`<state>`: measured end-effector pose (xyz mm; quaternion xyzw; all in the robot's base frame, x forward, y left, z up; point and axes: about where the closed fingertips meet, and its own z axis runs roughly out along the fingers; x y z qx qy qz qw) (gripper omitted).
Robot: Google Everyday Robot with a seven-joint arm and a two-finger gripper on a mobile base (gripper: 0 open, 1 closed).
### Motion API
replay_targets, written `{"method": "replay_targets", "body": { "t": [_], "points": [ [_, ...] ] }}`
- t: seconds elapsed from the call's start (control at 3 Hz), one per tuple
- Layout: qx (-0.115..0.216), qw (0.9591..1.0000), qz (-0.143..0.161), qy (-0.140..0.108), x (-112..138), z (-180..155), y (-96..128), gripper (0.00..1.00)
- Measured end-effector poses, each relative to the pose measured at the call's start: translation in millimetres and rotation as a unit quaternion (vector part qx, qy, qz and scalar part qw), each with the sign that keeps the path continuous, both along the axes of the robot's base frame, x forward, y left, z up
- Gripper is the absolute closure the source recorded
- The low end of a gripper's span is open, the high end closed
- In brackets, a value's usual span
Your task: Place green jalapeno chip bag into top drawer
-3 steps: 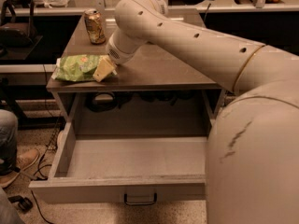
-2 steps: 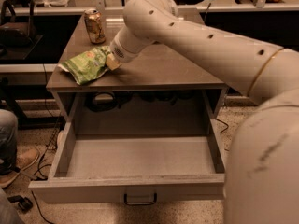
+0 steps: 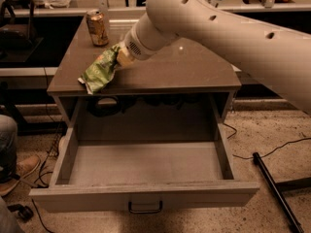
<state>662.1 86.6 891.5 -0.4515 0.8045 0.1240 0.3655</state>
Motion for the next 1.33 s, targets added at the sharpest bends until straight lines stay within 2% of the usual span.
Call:
{"method": "replay_targets", "body": {
  "t": [0.33,0.67,1.0,1.33],
  "points": [
    [0.013,0.9994,-0.029,0.013,-53,15,-26,1.00],
    [0.030,0.9965,-0.056,0.054,-119,5,-49,1.00],
    [0.056,0.9913,-0.040,0.113,-160,-31,-44,1.00],
    [0.084,0.9831,0.007,0.163,-169,-89,-20,1.00]
  ]
}}
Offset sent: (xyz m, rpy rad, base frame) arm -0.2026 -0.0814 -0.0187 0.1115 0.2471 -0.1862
